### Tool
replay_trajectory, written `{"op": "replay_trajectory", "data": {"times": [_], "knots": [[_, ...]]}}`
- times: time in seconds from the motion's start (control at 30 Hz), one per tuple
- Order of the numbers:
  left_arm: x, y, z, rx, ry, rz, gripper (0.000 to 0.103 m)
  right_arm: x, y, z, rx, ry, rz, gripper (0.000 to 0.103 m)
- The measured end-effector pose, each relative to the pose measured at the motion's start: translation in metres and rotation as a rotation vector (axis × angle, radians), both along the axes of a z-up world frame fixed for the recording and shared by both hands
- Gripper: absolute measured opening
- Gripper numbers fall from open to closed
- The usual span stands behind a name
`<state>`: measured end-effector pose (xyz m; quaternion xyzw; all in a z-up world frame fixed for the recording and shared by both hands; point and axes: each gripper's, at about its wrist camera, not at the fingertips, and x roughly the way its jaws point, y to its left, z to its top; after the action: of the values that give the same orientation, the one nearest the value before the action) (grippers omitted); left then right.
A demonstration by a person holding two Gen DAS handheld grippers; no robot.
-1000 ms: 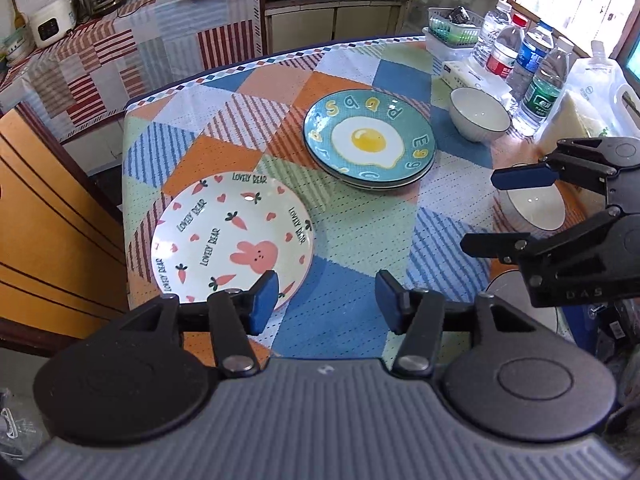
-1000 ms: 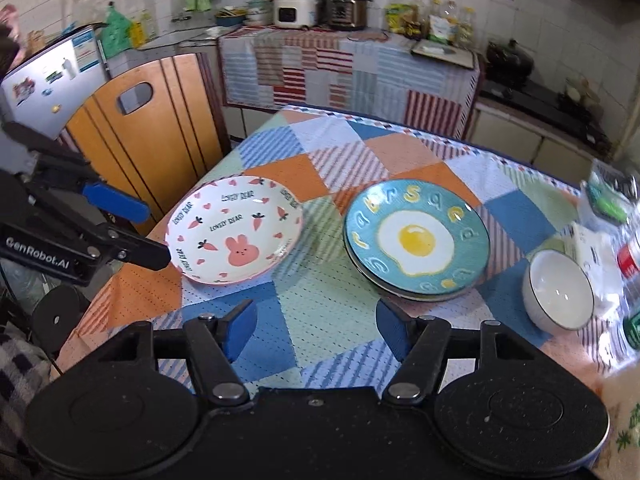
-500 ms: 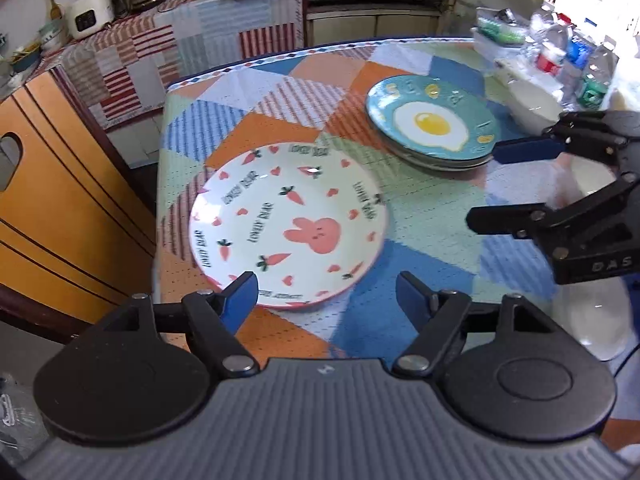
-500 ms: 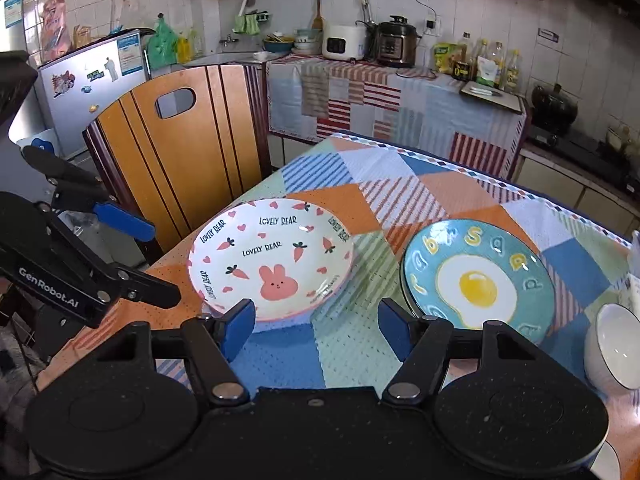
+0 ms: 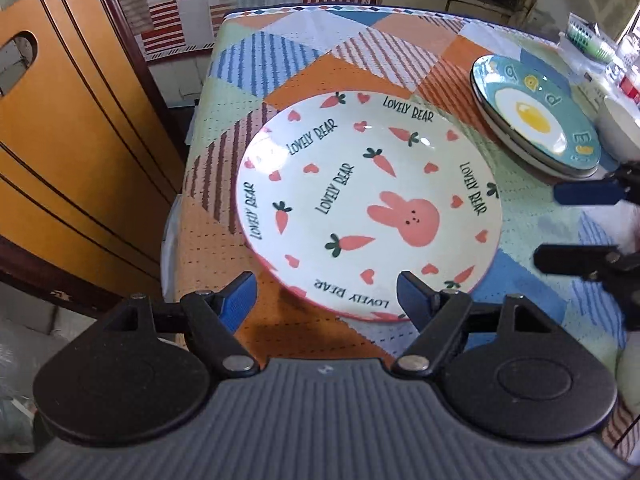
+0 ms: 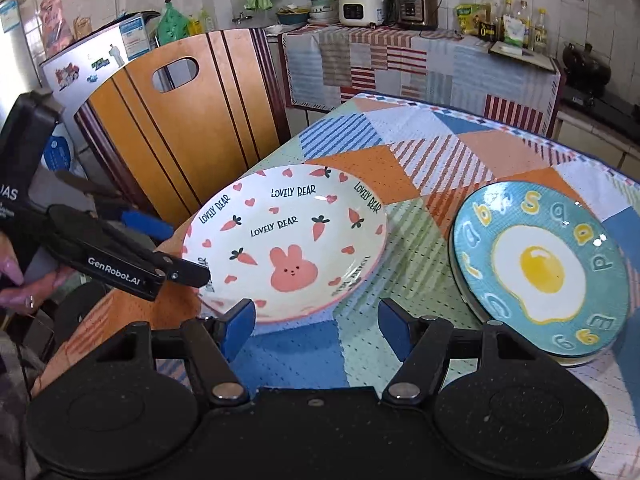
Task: Organize plates and bowls
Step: 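Lift the Lovely Bear plate with both tools and carry it toward the plate stack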
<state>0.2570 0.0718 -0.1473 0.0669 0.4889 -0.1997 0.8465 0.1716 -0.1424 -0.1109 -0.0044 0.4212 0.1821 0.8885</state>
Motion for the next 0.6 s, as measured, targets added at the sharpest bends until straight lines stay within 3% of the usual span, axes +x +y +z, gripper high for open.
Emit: {"op": "replay_trajectory", "data": {"times": [0.13,0.3,0.4,0.47,0.57,0.6], "knots": [[0.005,-0.001,-0.005,-0.025,0.000,0.023,0.076,0.013,0.004,-0.011,0.031,0.029,-0.013,0.072],[0.020,0.004,-0.020,0.031,-0.004,0.096,0.073,0.033,0.001,-0.026,0.085,0.072,-0.059,0.072],[0.036,0.009,-0.027,-0.014,0.052,0.124,0.061,0.043,-0.006,-0.034,0.129,0.101,-0.090,0.059],[0.043,0.008,-0.025,-0.034,0.083,0.157,0.046,0.045,-0.013,-0.036,0.164,0.086,-0.123,0.057],[0.048,0.005,-0.024,-0.030,0.108,0.212,0.045,0.051,-0.017,-0.044,0.195,0.075,-0.142,0.050],[0.047,0.006,-0.024,-0.033,0.104,0.223,0.044,0.054,-0.017,-0.047,0.199,0.081,-0.156,0.043]]}}
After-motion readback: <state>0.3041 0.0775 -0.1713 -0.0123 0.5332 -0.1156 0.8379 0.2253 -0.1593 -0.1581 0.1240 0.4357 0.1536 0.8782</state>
